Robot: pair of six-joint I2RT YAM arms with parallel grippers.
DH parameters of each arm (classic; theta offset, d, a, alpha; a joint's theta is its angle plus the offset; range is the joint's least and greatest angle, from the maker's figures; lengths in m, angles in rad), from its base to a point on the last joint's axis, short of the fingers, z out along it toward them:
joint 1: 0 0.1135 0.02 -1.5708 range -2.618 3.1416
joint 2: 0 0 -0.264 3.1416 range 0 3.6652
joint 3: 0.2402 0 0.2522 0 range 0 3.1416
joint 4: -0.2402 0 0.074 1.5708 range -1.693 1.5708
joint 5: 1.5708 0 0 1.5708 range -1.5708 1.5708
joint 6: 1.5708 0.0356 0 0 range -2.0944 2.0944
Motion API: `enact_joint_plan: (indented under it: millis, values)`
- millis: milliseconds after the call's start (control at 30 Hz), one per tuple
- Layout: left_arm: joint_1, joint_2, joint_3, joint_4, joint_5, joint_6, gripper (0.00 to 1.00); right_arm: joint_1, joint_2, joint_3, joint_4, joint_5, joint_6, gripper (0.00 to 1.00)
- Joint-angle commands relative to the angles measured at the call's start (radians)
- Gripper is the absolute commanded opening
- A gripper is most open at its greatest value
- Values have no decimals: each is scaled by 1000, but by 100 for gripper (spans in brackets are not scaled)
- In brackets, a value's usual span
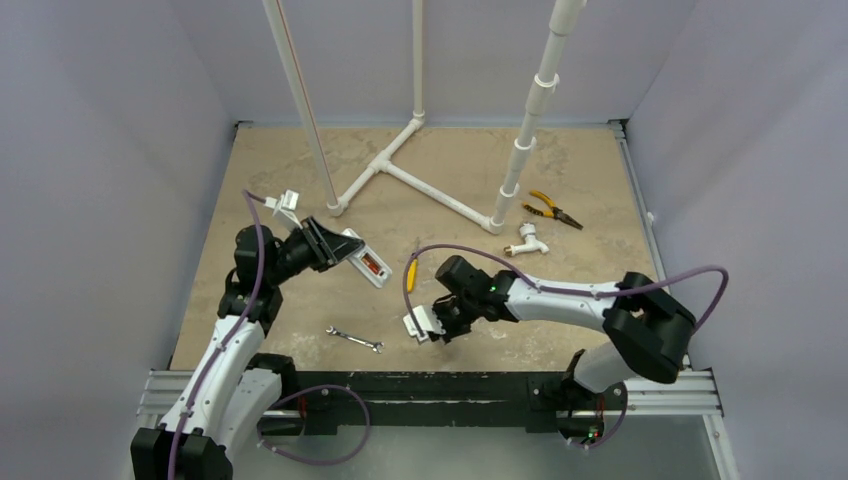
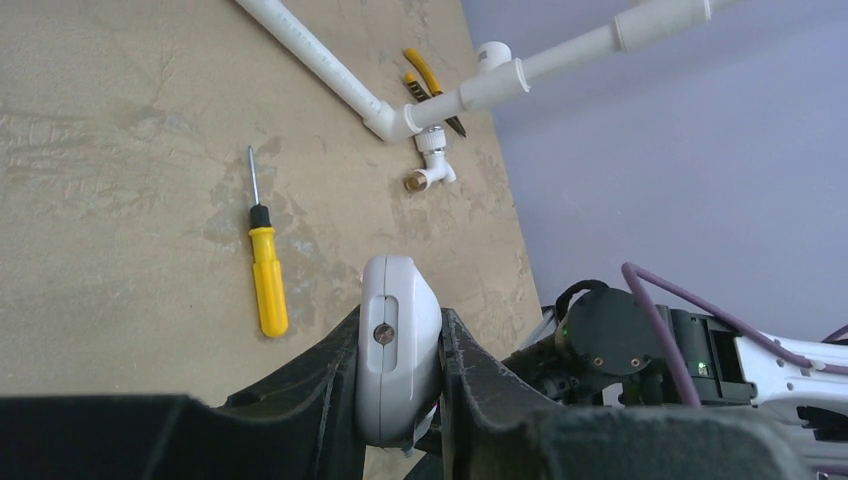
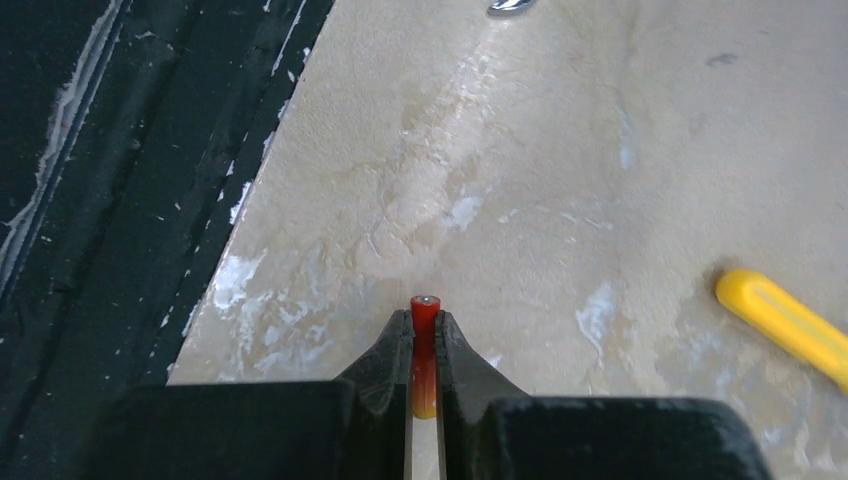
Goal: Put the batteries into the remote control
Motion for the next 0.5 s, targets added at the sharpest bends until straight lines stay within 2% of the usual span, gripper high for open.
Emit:
enact_joint_plan:
  millis: [0, 133, 333, 467]
  values:
    - [12, -15, 35, 152, 100, 3, 0, -20, -218, -140, 294, -10, 239, 0]
    - [1, -24, -9, 372, 206, -42, 0, -24, -423, -283, 595, 114, 432, 0]
    - [-119, -68, -73, 570, 211, -11, 0, -24, -677, -375, 680, 282, 537, 0]
    - [-242, -120, -59, 510, 155, 132, 0, -24, -788, -388, 698, 371, 621, 0]
